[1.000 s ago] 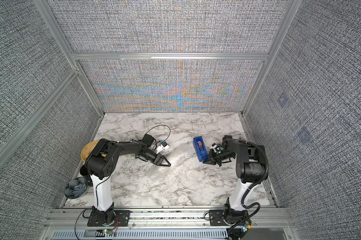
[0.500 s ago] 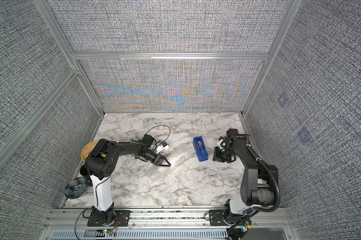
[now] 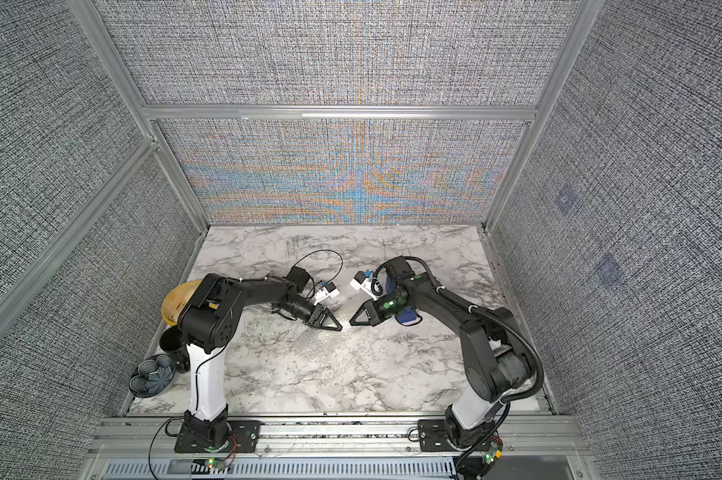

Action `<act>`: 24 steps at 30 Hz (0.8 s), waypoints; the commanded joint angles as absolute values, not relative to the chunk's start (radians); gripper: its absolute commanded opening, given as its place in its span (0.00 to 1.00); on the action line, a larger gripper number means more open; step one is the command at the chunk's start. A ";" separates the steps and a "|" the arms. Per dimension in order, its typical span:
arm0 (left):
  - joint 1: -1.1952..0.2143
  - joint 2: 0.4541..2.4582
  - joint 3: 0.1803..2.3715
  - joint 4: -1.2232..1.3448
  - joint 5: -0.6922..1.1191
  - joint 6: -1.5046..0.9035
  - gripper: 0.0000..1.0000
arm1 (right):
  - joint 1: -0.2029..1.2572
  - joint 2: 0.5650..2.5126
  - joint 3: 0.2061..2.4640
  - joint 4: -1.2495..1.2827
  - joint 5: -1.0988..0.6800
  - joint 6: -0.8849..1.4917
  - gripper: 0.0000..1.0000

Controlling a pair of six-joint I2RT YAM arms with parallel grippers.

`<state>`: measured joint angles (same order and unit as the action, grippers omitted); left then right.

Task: Wrap vases in bubble wrap
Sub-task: Stick the tape on the bubble wrap.

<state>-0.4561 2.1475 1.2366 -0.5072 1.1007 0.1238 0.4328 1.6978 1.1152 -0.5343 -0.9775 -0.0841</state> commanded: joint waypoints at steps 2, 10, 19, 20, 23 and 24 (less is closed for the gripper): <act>-0.450 2.218 1.259 -0.562 0.798 0.149 0.60 | 0.445 1.799 1.185 -0.524 -0.991 -0.068 0.00; -0.443 2.228 1.263 -0.558 0.795 0.141 0.60 | 0.447 1.841 1.108 -0.506 -0.947 -0.016 0.00; -0.442 2.226 1.261 -0.560 0.798 0.143 0.60 | 0.440 1.907 1.098 -0.406 -0.892 0.119 0.00; -0.443 2.225 1.261 -0.561 0.800 0.144 0.60 | 0.440 1.907 1.096 -0.394 -0.892 0.134 0.00; -0.443 2.223 1.259 -0.560 0.798 0.143 0.60 | 0.426 1.895 1.068 -0.339 -0.892 0.185 0.00; -0.443 2.223 1.259 -0.559 0.798 0.141 0.60 | 0.419 1.887 1.057 -0.324 -0.894 0.199 0.00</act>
